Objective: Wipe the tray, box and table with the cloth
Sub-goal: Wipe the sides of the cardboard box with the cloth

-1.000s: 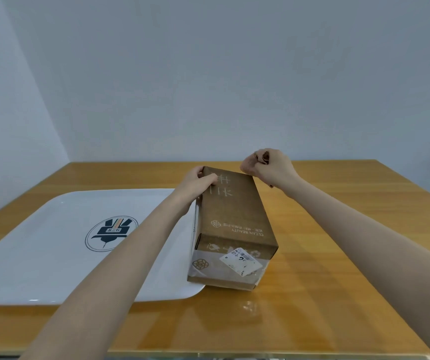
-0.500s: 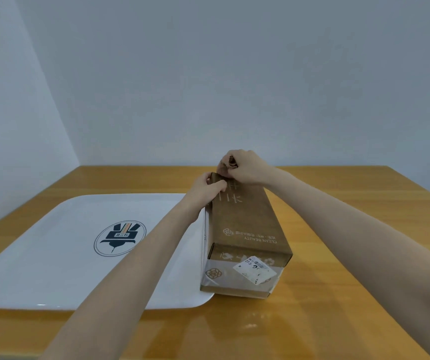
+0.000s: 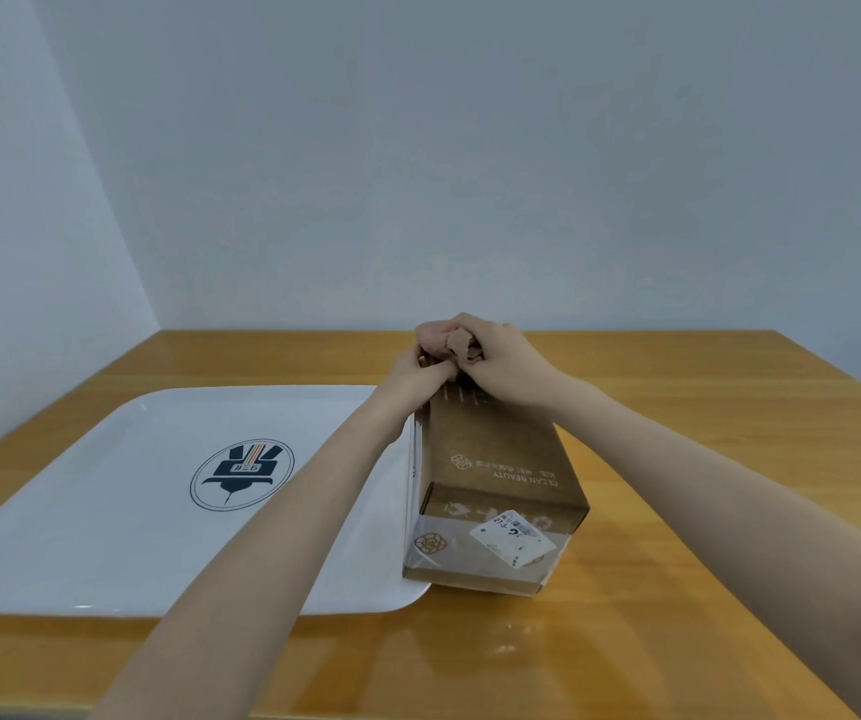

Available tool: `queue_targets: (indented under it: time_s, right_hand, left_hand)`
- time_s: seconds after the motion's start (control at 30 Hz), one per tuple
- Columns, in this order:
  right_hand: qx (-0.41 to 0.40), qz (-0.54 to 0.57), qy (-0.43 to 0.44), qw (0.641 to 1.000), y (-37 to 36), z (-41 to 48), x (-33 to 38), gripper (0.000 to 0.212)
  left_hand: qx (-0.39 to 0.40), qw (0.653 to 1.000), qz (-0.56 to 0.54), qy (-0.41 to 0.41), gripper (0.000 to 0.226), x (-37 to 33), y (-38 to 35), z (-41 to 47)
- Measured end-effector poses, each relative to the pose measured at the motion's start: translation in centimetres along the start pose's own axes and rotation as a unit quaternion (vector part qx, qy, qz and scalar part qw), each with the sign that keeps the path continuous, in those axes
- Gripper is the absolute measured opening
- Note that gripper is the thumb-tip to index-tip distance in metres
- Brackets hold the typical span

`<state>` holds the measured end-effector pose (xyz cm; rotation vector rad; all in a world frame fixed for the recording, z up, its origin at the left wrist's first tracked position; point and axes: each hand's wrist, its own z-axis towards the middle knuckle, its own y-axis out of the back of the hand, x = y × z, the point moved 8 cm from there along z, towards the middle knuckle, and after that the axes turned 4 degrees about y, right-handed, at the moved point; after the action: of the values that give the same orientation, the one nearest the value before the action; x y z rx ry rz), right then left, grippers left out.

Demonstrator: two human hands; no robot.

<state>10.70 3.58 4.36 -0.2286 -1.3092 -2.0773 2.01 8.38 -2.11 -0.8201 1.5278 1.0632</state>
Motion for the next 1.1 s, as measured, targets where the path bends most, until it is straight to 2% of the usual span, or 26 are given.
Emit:
queue_targets:
  time_s: [0.07, 0.17, 0.23, 0.33, 0.43, 0.53, 0.6, 0.67, 0.73, 0.8, 0.87, 0.93, 1.03, 1.1]
  right_hand:
    - [0.022, -0.003, -0.012, 1.0, 0.0, 0.0, -0.4, 0.023]
    - [0.032, 0.012, -0.042, 0.999, 0.2, 0.2, -1.1, 0.023]
    - [0.026, 0.036, -0.06, 0.997, -0.1, 0.3, -1.5, 0.021]
    - [-0.009, 0.069, -0.074, 0.995, -0.2, -0.3, -1.9, 0.022]
    - [-0.032, 0.022, -0.044, 0.998, -0.5, -0.9, -1.4, 0.024]
    - [-0.038, 0.002, 0.026, 0.999, -0.3, -1.3, 0.6, 0.032]
    - [-0.001, -0.002, 0.062, 0.998, -0.1, -1.3, 2.2, 0.033]
    - [0.083, -0.034, 0.087, 0.992, -0.9, -1.0, 3.4, 0.033]
    - [0.127, -0.063, 0.087, 0.986, -1.6, -0.5, 3.6, 0.032]
    - [0.127, -0.065, 0.082, 0.986, -1.8, -0.5, 3.6, 0.03]
    - [0.125, -0.057, 0.089, 0.987, -2.1, -1.0, 4.0, 0.03]
    - [0.12, -0.04, 0.091, 0.988, -2.1, -1.4, 4.0, 0.033]
    - [0.09, 0.012, 0.057, 0.994, -1.2, -1.7, 3.2, 0.032]
    - [0.022, 0.087, 0.023, 0.996, 0.5, -1.8, 2.8, 0.026]
  left_hand:
    - [0.005, 1.0, 0.001, -0.007, 0.021, -0.1, -0.1, -0.1]
    - [0.018, 1.0, 0.001, -0.005, 0.038, 0.0, -0.6, -0.5]
    - [0.036, 0.999, -0.016, 0.0, 0.027, 0.5, -0.5, -0.7]
    - [0.023, 0.996, -0.071, 0.04, 0.033, 2.4, 0.4, -0.2]
    - [0.005, 0.999, -0.042, 0.032, 0.033, 2.9, 0.6, -0.3]
    - [-0.007, 1.0, -0.005, -0.005, 0.038, 3.0, 0.1, -0.1]
    - [-0.013, 1.0, -0.01, -0.025, 0.035, 3.0, 0.1, 0.0]
    - [-0.013, 0.997, -0.038, -0.058, 0.029, 2.4, 0.2, -0.5]
    - [0.0, 0.993, -0.076, -0.087, 0.034, 1.8, 0.1, -0.9]
    - [0.009, 0.99, -0.111, -0.092, 0.031, 1.2, -0.2, -0.6]
    - [0.019, 0.985, -0.148, -0.087, 0.018, 0.5, -1.1, -0.8]
    - [0.03, 0.981, -0.176, -0.072, 0.022, 0.7, -1.7, -0.9]
    - [0.03, 0.996, -0.068, -0.043, 0.041, 3.4, -1.1, 0.0]
    - [-0.004, 1.0, 0.011, -0.012, 0.048, 5.1, -0.1, 0.5]
